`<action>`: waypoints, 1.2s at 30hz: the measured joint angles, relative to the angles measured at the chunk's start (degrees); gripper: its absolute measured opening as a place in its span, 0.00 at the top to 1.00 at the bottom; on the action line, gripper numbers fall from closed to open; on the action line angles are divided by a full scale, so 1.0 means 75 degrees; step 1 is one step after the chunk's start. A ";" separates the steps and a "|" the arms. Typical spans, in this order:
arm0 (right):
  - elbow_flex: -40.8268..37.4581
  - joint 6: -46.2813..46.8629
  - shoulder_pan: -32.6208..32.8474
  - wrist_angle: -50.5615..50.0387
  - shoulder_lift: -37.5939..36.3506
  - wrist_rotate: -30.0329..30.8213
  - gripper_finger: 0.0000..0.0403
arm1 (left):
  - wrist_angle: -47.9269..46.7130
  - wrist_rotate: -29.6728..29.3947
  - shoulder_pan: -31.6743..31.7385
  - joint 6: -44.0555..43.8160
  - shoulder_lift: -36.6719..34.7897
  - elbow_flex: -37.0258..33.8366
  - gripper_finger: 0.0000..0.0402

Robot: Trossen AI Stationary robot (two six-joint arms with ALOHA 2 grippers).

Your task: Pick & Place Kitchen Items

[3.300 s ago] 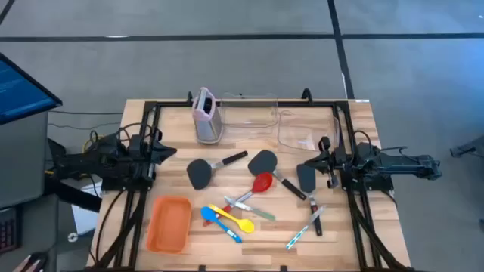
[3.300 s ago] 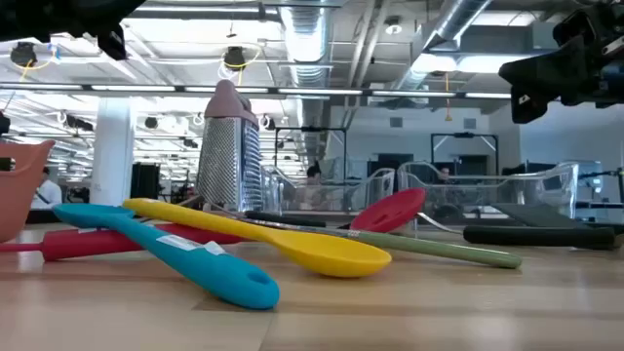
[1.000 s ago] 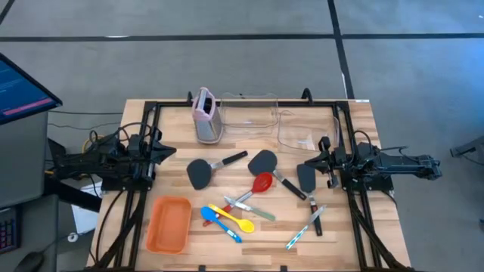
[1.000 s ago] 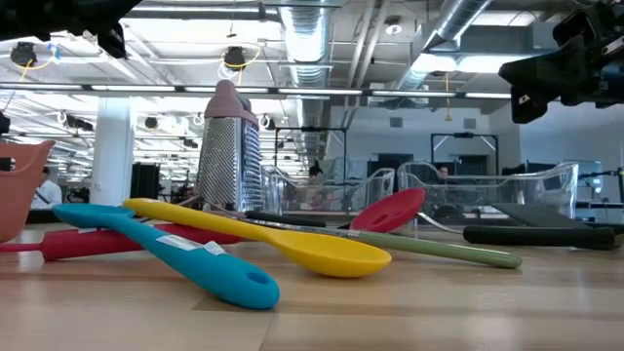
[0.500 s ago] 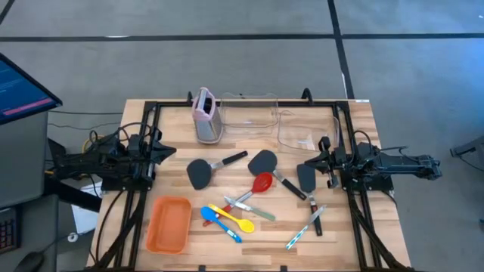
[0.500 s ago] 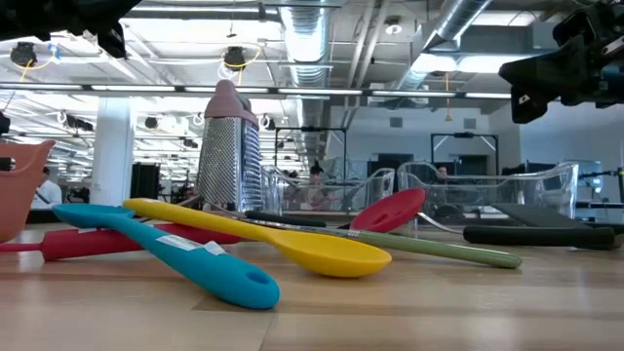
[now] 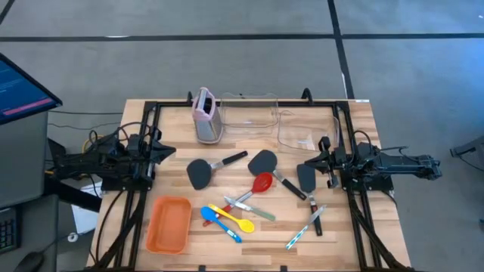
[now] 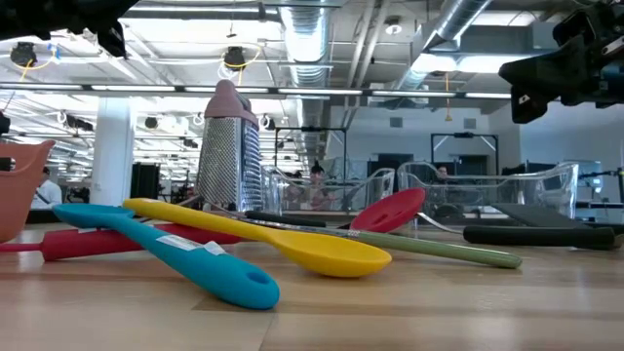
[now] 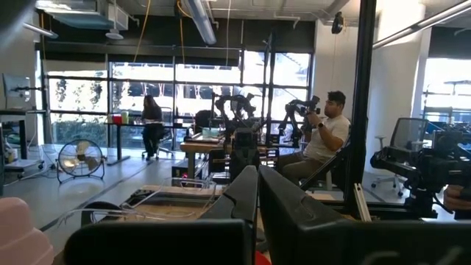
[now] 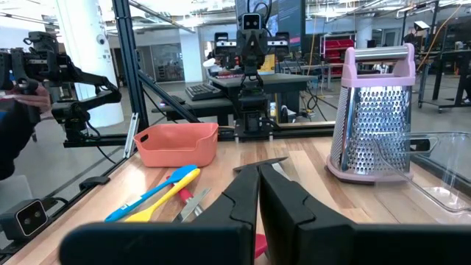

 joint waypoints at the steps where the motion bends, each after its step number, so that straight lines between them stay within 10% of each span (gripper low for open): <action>1: 0.0000 0.0000 -0.0003 0.0000 -0.0003 0.0003 0.98 | 0.0007 0.0000 0.0003 0.0003 0.0000 0.0000 0.99; 36: 0.0000 0.0122 0.0000 0.0000 -0.0003 0.0003 0.98 | 0.0239 0.0001 0.0003 -0.0224 0.0001 0.0000 0.99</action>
